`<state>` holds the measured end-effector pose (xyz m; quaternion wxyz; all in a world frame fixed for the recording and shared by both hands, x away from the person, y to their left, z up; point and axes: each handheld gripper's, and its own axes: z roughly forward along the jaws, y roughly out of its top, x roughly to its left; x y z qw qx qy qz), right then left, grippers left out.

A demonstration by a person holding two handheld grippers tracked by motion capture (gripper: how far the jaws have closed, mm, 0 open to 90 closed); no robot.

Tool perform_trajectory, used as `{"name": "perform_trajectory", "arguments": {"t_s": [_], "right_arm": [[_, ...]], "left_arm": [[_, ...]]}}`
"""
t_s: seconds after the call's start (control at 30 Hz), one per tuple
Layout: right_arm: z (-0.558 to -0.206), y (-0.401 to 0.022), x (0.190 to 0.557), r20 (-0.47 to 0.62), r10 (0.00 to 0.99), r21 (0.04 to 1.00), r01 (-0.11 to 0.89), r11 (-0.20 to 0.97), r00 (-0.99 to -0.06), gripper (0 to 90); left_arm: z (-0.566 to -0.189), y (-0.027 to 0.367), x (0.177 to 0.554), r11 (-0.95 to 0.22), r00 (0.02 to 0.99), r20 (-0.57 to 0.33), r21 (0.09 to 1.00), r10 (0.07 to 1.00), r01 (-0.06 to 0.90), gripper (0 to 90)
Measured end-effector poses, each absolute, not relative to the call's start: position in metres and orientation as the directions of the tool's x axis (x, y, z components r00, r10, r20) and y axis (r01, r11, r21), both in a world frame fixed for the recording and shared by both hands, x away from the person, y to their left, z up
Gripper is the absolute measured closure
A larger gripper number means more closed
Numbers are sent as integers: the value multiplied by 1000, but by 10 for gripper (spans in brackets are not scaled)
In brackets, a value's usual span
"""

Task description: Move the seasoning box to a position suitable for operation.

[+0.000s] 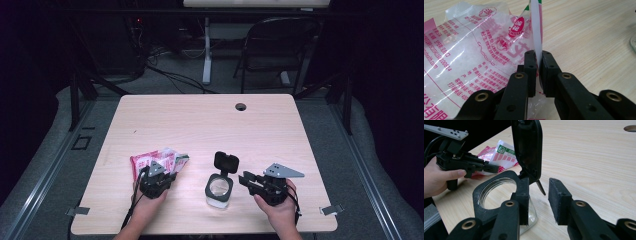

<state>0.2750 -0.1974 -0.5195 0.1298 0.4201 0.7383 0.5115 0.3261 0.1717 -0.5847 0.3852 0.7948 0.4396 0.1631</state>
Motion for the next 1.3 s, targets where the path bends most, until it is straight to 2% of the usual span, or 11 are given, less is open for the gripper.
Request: {"name": "perform_trajectory", "arguments": {"t_s": [0.47,0.87,1.3], "right_arm": [[-520,-197,275,237,755,867,483,120,-612,711],[-520,-198,275,227,759,868,479,126,-611,713],[-520,-198,274,223,755,873,471,126,-616,713]], "left_arm": [[-584,174,328,-312,558,-91,750,825,583,900],[-578,175,326,-306,560,-87,763,824,569,900],[-555,191,319,-272,561,-107,791,821,549,900]]}}
